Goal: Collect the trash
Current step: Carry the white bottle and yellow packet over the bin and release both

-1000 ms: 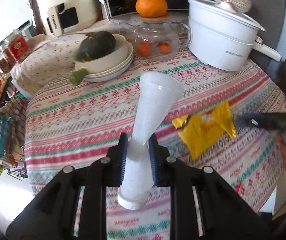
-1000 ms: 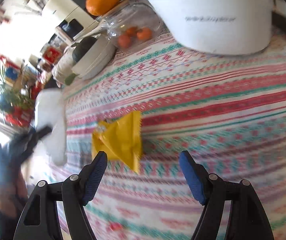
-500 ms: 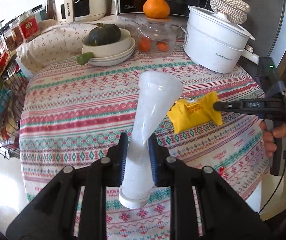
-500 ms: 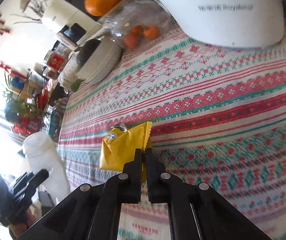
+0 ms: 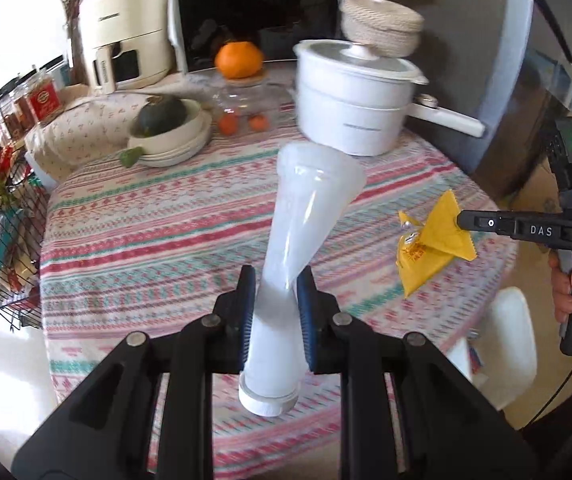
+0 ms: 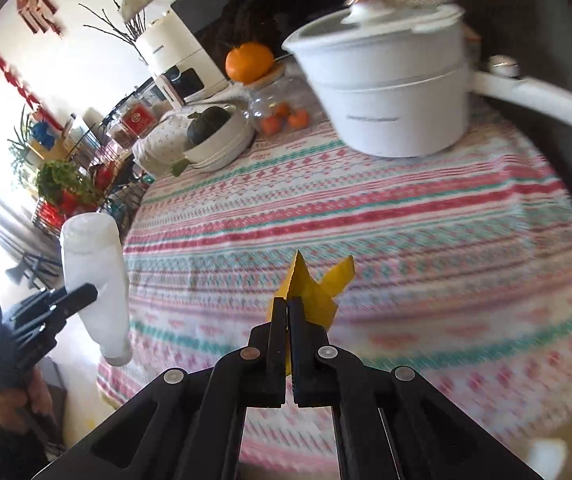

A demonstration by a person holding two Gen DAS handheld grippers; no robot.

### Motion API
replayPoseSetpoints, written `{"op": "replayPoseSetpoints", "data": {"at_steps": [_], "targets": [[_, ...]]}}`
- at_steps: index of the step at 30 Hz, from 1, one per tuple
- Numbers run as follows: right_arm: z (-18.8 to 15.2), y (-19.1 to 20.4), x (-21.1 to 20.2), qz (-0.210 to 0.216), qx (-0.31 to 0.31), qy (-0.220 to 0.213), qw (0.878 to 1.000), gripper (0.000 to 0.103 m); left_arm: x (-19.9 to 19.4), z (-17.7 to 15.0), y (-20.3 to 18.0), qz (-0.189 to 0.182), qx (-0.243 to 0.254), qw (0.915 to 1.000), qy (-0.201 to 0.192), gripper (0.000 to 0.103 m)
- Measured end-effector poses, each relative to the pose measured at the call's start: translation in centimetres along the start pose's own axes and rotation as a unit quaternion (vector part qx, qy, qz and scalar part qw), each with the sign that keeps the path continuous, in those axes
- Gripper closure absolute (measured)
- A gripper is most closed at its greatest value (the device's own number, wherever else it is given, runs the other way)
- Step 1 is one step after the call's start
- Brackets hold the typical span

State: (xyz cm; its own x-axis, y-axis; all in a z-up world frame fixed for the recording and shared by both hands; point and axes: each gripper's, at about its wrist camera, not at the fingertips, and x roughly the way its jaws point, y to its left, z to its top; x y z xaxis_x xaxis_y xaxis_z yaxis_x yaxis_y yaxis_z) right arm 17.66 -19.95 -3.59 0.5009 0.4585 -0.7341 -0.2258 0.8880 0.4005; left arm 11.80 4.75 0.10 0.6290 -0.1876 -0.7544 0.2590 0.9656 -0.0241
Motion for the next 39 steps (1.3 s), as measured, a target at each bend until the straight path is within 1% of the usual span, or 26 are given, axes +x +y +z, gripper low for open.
{"op": "replayPoseSetpoints", "data": {"at_steps": [4,6,11,17,18,20,21,26,29,32,35,39], "targets": [[-2.2,-1.2,-4.6,-0.013,-0.002,-0.015,1.000,0.101,-1.1,-1.0,-3.2,-0.036,-0.010,0.9993,0.001,0.080],[-3.4,-1.6,-6.9,-0.020,-0.005,-0.025,0.999,0.101,-1.4,-1.6,-4.9,-0.050,-0.007,0.9987,0.002,0.080],[-6.4,-3.0,-11.4,-0.033,0.004,-0.033,0.999,0.101,-2.0,-3.5,-8.5,-0.094,-0.017,0.9954,-0.007,0.080],[-10.5,-5.1,-15.4,-0.035,0.016,-0.057,0.998,0.101,-1.8,-5.4,-13.2,-0.144,0.016,0.9895,-0.005,0.080],[-11.2,-5.5,-15.7,-0.034,0.020,-0.058,0.998,0.101,-1.8,-5.7,-14.0,-0.150,0.023,0.9884,-0.008,0.080],[-12.6,-6.7,-16.1,-0.038,0.035,-0.041,0.998,0.101,-1.8,-6.1,-15.6,-0.163,0.036,0.9860,-0.008,0.080],[-13.0,-7.1,-16.4,-0.040,0.034,-0.039,0.998,0.101,-1.7,-6.3,-16.1,-0.167,0.041,0.9851,-0.007,0.080],[-14.7,-9.6,-17.2,-0.060,0.053,-0.026,0.996,0.101,-0.2,-7.2,-19.2,-0.194,0.057,0.9793,0.010,0.080],[-15.8,-11.1,-17.2,-0.080,0.062,-0.015,0.995,0.101,0.7,-8.2,-21.4,-0.219,0.071,0.9731,0.018,0.080],[-16.7,-12.2,-17.4,-0.095,0.066,-0.009,0.993,0.101,1.6,-9.5,-23.6,-0.236,0.088,0.9674,0.029,0.080],[-17.2,-13.1,-17.9,-0.102,0.072,-0.010,0.992,0.101,2.8,-10.9,-25.5,-0.243,0.108,0.9627,0.050,0.080],[-17.6,-14.2,-18.7,-0.108,0.082,-0.013,0.991,0.101,4.5,-12.3,-27.1,-0.233,0.132,0.9606,0.075,0.080]]}}
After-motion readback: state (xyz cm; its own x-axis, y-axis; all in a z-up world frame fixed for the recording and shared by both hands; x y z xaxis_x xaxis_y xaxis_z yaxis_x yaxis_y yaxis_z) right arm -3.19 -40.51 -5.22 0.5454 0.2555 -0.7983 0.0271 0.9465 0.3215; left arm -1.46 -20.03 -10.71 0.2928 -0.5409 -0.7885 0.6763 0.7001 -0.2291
